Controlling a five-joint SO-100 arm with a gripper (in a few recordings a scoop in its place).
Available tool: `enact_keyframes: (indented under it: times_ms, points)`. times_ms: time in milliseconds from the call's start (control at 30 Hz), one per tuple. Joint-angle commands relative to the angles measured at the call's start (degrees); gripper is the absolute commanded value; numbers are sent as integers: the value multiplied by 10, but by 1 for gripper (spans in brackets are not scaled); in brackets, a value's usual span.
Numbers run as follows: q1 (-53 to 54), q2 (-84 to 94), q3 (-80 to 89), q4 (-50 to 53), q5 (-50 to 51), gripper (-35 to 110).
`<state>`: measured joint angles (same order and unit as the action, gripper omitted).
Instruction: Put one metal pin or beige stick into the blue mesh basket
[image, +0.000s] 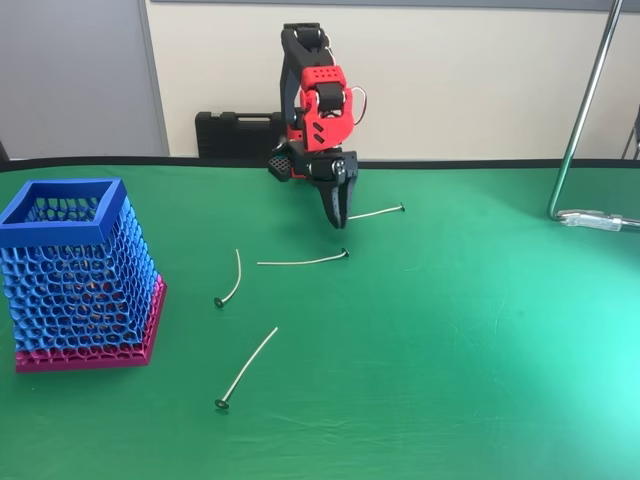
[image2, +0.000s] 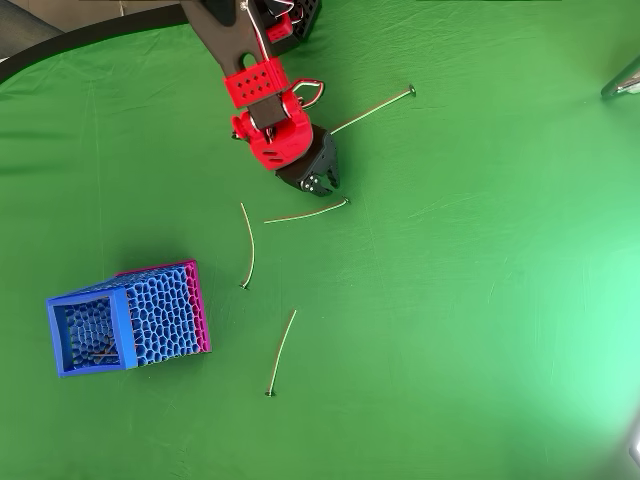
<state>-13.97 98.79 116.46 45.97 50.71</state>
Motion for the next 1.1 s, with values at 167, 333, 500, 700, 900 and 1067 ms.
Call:
enact_keyframes:
  times_ms: [167, 333, 500, 700, 900, 1067]
  points:
    - [-7, -18, -22, -22, 16, 15]
    - [-11, -46, -43, -22, 24, 15]
    - [-25, -76, -63, -19, 27, 14]
    - [-33, -98, -70, -25, 32, 14]
    - [-26, -110, -76, -27, 33, 14]
    - [-24, -111, -79, -30, 30, 13]
